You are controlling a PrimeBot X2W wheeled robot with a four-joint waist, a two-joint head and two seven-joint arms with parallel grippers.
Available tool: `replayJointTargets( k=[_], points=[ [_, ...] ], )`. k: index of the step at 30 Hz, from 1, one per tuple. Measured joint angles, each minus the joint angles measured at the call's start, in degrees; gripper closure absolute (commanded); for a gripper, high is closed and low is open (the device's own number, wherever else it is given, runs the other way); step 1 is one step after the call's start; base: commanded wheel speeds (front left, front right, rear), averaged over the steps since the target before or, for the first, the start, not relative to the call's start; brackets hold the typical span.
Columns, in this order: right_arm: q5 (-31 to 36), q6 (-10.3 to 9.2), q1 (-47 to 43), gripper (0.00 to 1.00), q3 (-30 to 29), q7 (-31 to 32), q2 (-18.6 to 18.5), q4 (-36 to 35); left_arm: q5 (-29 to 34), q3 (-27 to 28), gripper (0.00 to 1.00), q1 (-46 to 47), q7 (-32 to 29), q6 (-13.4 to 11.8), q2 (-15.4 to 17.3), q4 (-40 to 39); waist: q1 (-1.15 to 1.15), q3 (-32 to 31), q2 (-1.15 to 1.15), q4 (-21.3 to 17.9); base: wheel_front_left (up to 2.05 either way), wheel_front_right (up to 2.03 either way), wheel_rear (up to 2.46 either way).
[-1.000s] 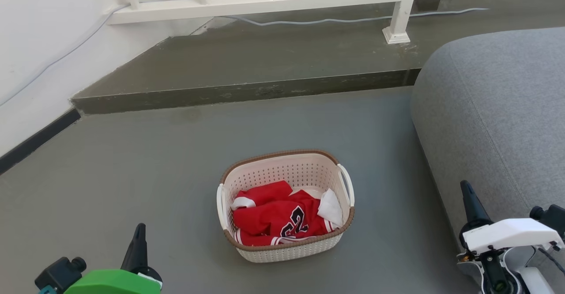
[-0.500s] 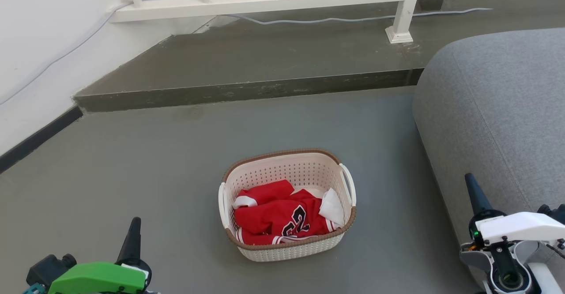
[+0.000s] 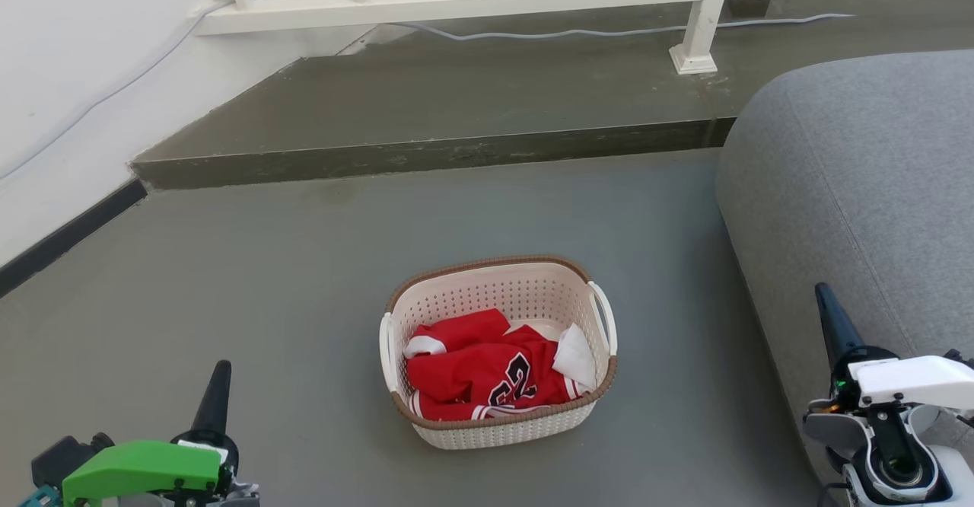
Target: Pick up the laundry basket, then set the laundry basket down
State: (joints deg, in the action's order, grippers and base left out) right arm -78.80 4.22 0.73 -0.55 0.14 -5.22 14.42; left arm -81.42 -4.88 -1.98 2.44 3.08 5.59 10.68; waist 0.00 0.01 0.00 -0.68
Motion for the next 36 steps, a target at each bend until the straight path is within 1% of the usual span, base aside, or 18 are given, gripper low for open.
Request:
replayJointTargets(
  k=[21, 23, 36],
  points=[
    [-14.58, 2.32, 1.96, 1.0, -3.65, 3.42, 0.8, 0.85, -14.97, 2.56, 1.0, 3.35, -2.99, 2.89, 0.56, 2.5, 0.0, 0.2, 0.0, 0.64, 0.0, 0.0, 0.0],
    [-15.56, 2.32, 2.35, 1.0, -3.83, 3.44, 0.82, 0.87, -15.58, 2.7, 1.0, 3.45, -2.99, 3.13, 0.58, 2.81, 0.0, 0.21, 0.0, 0.66, 0.0, 0.0, 0.0],
    [-15.57, 2.32, 2.4, 1.0, -3.98, 3.45, 0.86, 1.08, -15.61, 2.76, 1.0, 3.75, -3.42, 3.21, 0.58, 3.38, 0.0, 0.19, 0.0, 0.66, 0.0, 0.0, 0.0]
  ],
)
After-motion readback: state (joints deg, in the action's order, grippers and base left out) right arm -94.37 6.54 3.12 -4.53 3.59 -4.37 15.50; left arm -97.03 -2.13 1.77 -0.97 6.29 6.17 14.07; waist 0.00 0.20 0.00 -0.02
